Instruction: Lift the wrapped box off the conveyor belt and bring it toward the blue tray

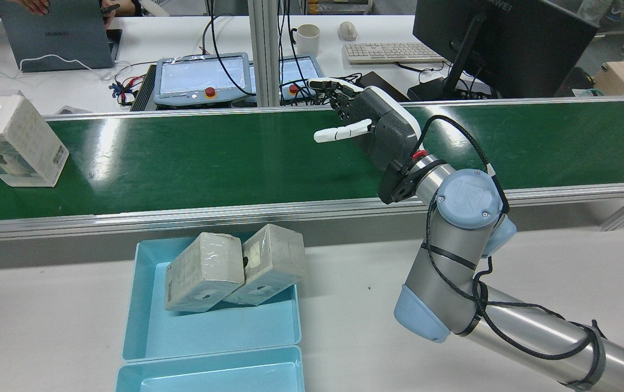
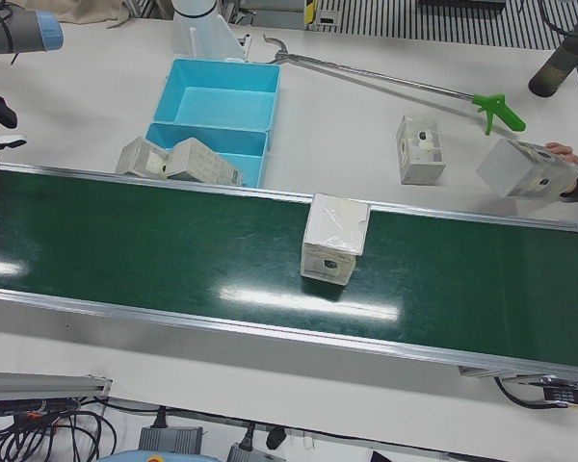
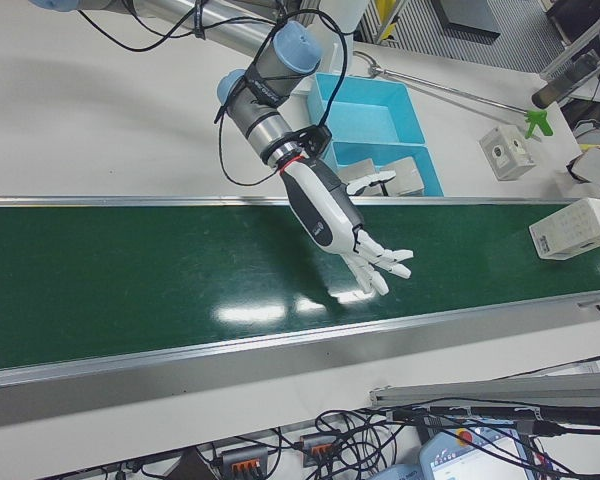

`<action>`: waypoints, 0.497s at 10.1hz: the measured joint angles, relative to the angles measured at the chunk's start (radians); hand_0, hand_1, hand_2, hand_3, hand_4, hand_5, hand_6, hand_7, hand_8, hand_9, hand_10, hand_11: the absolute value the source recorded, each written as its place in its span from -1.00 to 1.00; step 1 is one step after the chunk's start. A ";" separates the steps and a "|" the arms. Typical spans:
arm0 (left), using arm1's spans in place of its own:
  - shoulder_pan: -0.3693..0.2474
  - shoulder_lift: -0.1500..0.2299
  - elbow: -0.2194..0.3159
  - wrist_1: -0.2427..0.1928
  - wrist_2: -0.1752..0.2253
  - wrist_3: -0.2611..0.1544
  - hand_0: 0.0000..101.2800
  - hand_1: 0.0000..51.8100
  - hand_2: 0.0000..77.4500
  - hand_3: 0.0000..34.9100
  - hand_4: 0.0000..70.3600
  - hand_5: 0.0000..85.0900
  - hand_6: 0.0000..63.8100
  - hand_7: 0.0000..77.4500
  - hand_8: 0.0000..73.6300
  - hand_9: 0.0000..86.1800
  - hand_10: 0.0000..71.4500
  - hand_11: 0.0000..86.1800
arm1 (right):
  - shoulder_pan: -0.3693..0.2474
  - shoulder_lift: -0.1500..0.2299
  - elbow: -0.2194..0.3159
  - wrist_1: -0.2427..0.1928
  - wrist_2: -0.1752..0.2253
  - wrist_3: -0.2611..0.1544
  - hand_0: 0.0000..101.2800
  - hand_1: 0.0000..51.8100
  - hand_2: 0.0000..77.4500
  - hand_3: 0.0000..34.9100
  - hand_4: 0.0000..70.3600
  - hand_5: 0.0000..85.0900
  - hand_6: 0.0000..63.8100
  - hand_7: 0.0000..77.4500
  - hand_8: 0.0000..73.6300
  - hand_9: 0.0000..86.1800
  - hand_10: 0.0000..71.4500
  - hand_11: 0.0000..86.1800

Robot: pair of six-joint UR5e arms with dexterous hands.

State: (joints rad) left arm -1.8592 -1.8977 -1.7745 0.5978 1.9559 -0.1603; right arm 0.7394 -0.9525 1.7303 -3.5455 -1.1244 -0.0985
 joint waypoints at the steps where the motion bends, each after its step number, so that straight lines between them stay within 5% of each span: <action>1: 0.000 0.000 0.000 0.000 0.000 0.000 -1.00 -1.00 -0.97 -1.00 -1.00 -0.97 -0.98 -0.99 -0.99 -1.00 -0.98 -0.99 | 0.000 0.000 0.000 0.000 0.000 0.000 -0.03 -0.37 -0.72 -1.00 -0.63 -0.42 -0.80 -0.82 -0.96 -0.89 -1.00 -0.99; 5: 0.000 0.000 0.000 0.000 0.000 0.000 -1.00 -1.00 -0.99 -1.00 -1.00 -0.97 -0.98 -1.00 -0.99 -1.00 -0.98 -0.99 | 0.000 0.001 0.000 0.000 0.000 0.000 -0.03 -0.39 -0.72 -1.00 -0.63 -0.42 -0.78 -0.80 -0.94 -0.89 -1.00 -0.99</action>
State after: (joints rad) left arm -1.8591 -1.8977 -1.7745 0.5978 1.9559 -0.1603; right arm 0.7394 -0.9519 1.7303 -3.5458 -1.1244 -0.0986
